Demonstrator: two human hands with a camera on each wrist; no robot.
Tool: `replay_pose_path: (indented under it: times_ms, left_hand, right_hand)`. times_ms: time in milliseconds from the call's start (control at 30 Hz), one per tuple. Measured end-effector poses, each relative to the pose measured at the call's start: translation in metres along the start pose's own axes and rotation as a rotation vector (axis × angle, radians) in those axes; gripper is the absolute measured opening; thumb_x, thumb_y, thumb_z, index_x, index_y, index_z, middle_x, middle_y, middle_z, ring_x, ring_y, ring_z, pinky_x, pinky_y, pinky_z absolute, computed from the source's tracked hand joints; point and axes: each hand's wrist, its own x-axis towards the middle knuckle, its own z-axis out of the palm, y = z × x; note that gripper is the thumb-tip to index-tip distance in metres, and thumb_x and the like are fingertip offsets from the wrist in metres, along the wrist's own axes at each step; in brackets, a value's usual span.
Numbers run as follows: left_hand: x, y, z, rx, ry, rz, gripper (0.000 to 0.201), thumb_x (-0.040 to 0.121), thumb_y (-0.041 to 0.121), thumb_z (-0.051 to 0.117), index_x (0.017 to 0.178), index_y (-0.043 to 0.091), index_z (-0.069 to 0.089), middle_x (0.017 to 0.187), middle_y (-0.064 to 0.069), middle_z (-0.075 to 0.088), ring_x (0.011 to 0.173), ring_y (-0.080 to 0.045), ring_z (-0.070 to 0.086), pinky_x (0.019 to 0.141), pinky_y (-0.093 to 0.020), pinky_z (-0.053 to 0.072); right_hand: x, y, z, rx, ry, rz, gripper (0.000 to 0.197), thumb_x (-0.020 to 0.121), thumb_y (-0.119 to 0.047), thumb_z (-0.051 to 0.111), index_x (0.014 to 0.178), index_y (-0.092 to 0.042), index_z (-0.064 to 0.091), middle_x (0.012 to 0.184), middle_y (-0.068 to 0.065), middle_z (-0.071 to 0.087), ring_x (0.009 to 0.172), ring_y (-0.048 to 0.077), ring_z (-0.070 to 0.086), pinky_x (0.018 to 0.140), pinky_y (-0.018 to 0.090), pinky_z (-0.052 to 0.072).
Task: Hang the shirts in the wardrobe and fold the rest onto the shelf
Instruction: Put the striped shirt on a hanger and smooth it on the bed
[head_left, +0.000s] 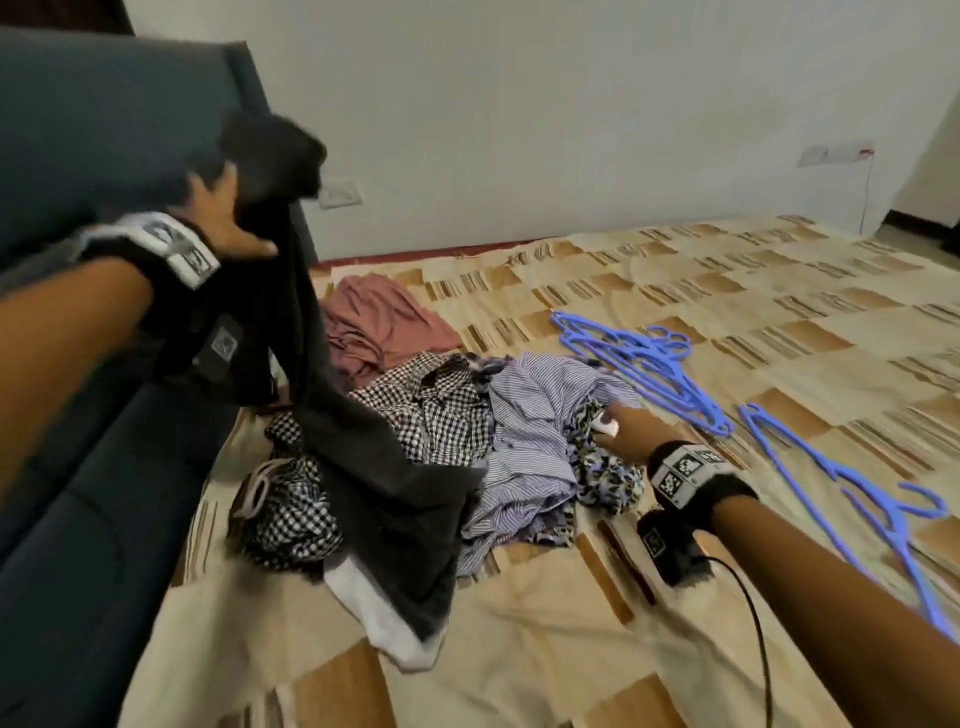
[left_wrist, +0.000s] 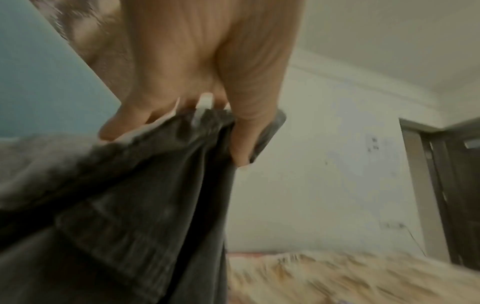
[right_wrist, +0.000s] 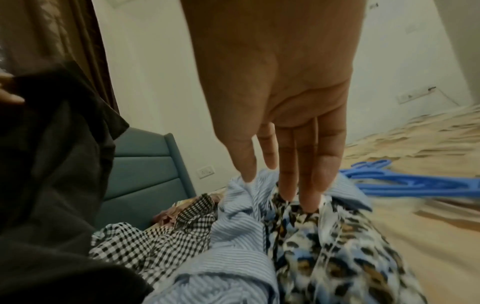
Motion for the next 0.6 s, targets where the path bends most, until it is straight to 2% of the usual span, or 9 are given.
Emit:
replay_pose_path:
  times_ms: [33,100,167,233,333,400,433,500,600]
  left_hand:
    - [-0.085,0.053,-0.035,0.007,-0.178,-0.038,0.118,0.067,0.034,0.082,0.150,0.013,0.001,0.154,-0.025,0.004,0.143,-0.038,0.007,0.117,-0.047,0.012]
    - [-0.147,0.063,0.003,-0.038,-0.351,-0.070,0.117,0.063,0.042,0.083,0.148,0.005,0.013,0.152,-0.024,0.019,0.140,-0.037,0.022,0.114,-0.044,0.023]
    - [-0.193,0.061,0.048,-0.008,-0.526,-0.136,0.127,0.044,0.071,0.072,0.141,0.002,0.027,0.143,-0.023,0.037,0.131,-0.035,0.038,0.107,-0.043,0.033]
    - [-0.241,0.083,0.088,0.008,-0.669,-0.092,0.132,0.048,0.080,0.061,0.148,0.007,0.013,0.150,-0.025,0.023,0.138,-0.037,0.026,0.113,-0.046,0.023]
    - [-0.311,0.117,0.132,0.087,-0.802,-0.017,0.098,0.082,0.053,0.060,0.150,0.026,-0.005,0.155,-0.023,-0.007,0.141,-0.046,-0.003,0.115,-0.053,0.008]
    - [-0.327,0.114,0.150,0.074,-0.868,-0.055,0.075,0.084,0.048,0.060,0.146,0.031,0.022,0.157,-0.015,-0.004,0.140,-0.048,-0.002,0.113,-0.054,0.016]
    - [-0.329,0.108,0.155,0.038,-0.859,-0.069,0.054,0.085,0.043,0.061,0.133,0.028,0.041,0.156,-0.014,0.004,0.140,-0.046,0.005,0.112,-0.050,0.021]
    - [-0.332,0.100,0.151,0.020,-0.776,-0.091,0.009,0.086,0.025,0.059,0.094,0.026,0.057,0.147,-0.013,0.025,0.134,-0.038,0.027,0.107,-0.040,0.032]
    - [-0.339,0.092,0.147,0.029,-0.658,-0.105,0.018,0.082,0.007,0.059,0.074,0.022,0.054,0.135,-0.013,0.037,0.120,-0.033,0.045,0.097,-0.034,0.036]
  right_hand:
    - [0.001,-0.002,0.009,0.003,-0.034,0.000,0.039,0.095,-0.031,0.053,0.126,-0.008,0.048,0.123,0.015,0.057,0.105,0.031,0.058,0.084,0.036,0.048]
    - [0.005,-0.003,0.022,0.000,-0.081,-0.012,0.039,0.095,-0.029,0.054,0.127,-0.007,0.048,0.124,0.016,0.056,0.106,0.031,0.057,0.083,0.033,0.046]
    - [0.009,-0.005,0.035,-0.032,-0.086,-0.049,0.039,0.094,-0.025,0.054,0.128,-0.006,0.048,0.123,0.017,0.057,0.109,0.031,0.056,0.082,0.031,0.043]
    - [0.017,-0.010,0.050,-0.049,-0.063,-0.112,0.041,0.092,-0.025,0.056,0.128,-0.007,0.047,0.121,0.017,0.058,0.111,0.030,0.056,0.084,0.033,0.044]
    - [0.029,-0.025,0.079,-0.022,-0.073,-0.236,0.066,0.086,-0.032,0.066,0.140,-0.012,0.034,0.135,0.015,0.047,0.123,0.030,0.046,0.096,0.037,0.042]
    - [0.036,-0.037,0.103,-0.023,-0.127,-0.289,0.088,0.080,-0.032,0.073,0.147,-0.011,0.020,0.143,0.018,0.036,0.130,0.034,0.037,0.103,0.045,0.038]
    - [0.039,-0.042,0.114,-0.059,-0.138,-0.289,0.088,0.081,-0.029,0.072,0.147,-0.010,0.018,0.140,0.020,0.038,0.128,0.037,0.040,0.100,0.047,0.041]
    - [0.042,-0.049,0.127,-0.144,-0.138,-0.246,0.060,0.091,-0.021,0.057,0.142,-0.007,0.028,0.127,0.022,0.050,0.115,0.036,0.052,0.090,0.045,0.048]
    - [0.035,-0.056,0.108,-0.113,-0.102,-0.270,0.028,0.096,-0.015,0.041,0.120,-0.003,0.050,0.118,0.020,0.058,0.109,0.033,0.057,0.088,0.040,0.047]
